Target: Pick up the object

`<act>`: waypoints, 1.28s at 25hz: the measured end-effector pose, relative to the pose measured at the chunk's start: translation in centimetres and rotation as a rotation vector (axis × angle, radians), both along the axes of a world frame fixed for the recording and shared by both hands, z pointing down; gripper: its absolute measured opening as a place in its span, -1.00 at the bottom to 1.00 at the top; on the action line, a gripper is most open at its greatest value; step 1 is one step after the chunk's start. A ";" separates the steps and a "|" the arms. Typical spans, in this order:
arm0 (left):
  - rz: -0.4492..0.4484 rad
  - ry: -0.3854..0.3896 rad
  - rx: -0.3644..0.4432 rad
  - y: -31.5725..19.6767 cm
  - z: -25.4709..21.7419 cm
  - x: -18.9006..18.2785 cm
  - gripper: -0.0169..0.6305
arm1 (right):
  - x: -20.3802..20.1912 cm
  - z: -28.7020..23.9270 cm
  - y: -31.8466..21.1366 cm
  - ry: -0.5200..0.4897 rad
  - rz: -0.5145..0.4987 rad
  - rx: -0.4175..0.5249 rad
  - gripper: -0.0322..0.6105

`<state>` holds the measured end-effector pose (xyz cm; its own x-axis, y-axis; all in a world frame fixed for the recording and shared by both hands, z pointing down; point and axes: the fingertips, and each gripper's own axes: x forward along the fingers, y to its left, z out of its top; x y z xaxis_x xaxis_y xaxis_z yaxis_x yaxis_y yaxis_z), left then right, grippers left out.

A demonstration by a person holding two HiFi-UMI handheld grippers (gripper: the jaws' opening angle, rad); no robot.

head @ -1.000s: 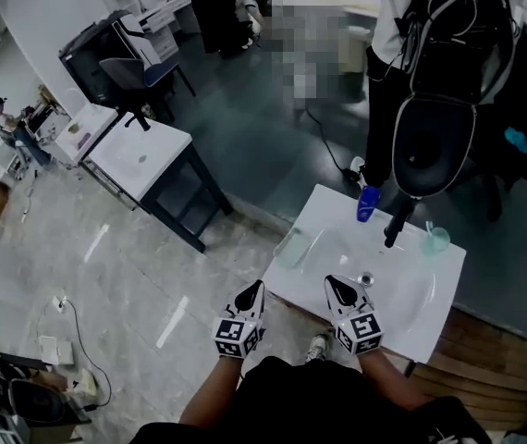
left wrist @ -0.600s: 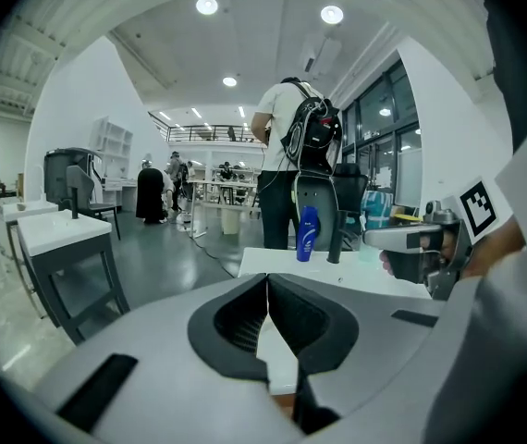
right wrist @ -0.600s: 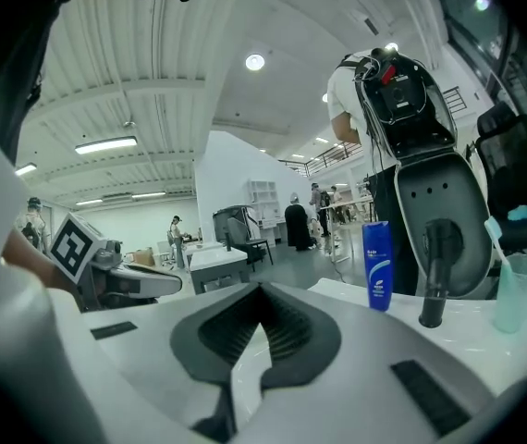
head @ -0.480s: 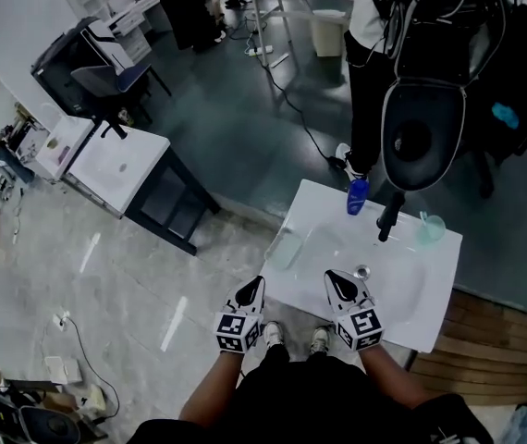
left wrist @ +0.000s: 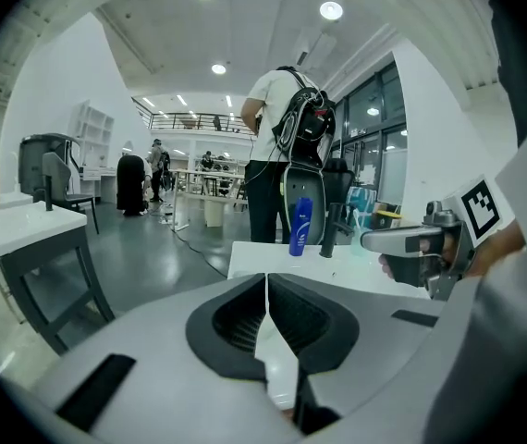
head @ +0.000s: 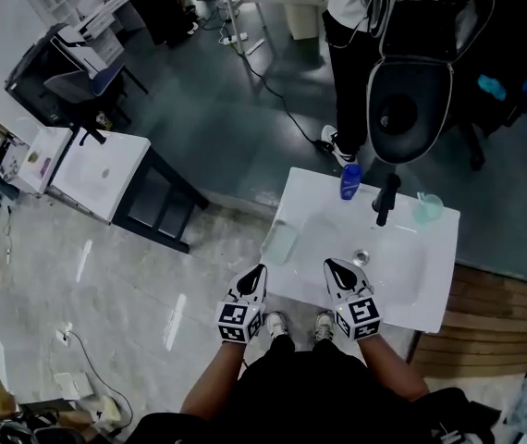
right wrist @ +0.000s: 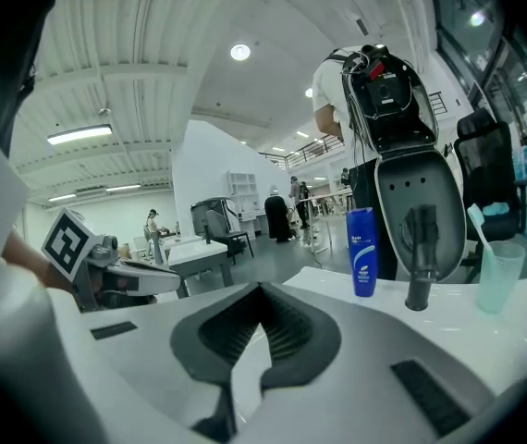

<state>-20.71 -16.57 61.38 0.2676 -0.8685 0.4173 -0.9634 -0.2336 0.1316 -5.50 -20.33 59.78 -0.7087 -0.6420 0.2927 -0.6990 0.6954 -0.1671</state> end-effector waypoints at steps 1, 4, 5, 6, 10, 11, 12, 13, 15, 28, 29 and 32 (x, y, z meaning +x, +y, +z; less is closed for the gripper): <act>0.000 -0.007 -0.003 -0.2 0.2 -0.1 -0.88 | -0.1 0.3 -0.1 0.005 0.006 -0.011 -0.84; 0.008 -0.023 -0.020 -0.7 1.2 -0.2 -0.87 | -0.5 1.1 -0.1 0.013 0.012 -0.033 -0.84; 0.017 -0.025 -0.028 -0.8 1.6 -0.2 -0.77 | -0.6 1.3 -0.1 0.016 0.011 -0.038 -0.85; 0.027 -0.026 -0.039 -0.8 1.9 -0.1 -0.54 | -0.7 1.4 0.0 0.018 0.012 -0.043 -0.84; 0.034 -0.012 -0.088 -1.5 3.5 0.1 -0.01 | -0.5 2.0 0.1 0.035 0.023 -0.064 -0.84; 0.029 -0.008 -0.101 -1.7 4.0 0.1 0.11 | -0.4 2.2 0.1 0.039 0.026 -0.069 -0.84; 0.025 -0.005 -0.116 -1.9 4.5 0.0 0.22 | -0.3 2.4 0.1 0.042 0.029 -0.074 -0.84; 0.022 -0.003 -0.131 -2.2 5.0 -0.1 0.30 | -0.2 2.6 0.1 0.045 0.033 -0.080 -0.84; 0.025 -0.004 -0.160 -2.7 6.1 0.0 0.40 | 0.1 2.9 0.1 0.051 0.040 -0.092 -0.84; 0.086 -0.090 -0.282 -5.6 10.7 0.7 0.49 | 0.3 3.4 -1.6 0.057 0.063 -0.113 -0.84; 0.092 -0.096 -0.289 -5.8 10.9 0.8 0.49 | 0.4 3.5 -1.8 0.057 0.067 -0.116 -0.84; 0.111 -0.114 -0.310 -6.3 11.5 1.1 0.48 | 0.7 3.9 -2.0 0.059 0.073 -0.130 -0.84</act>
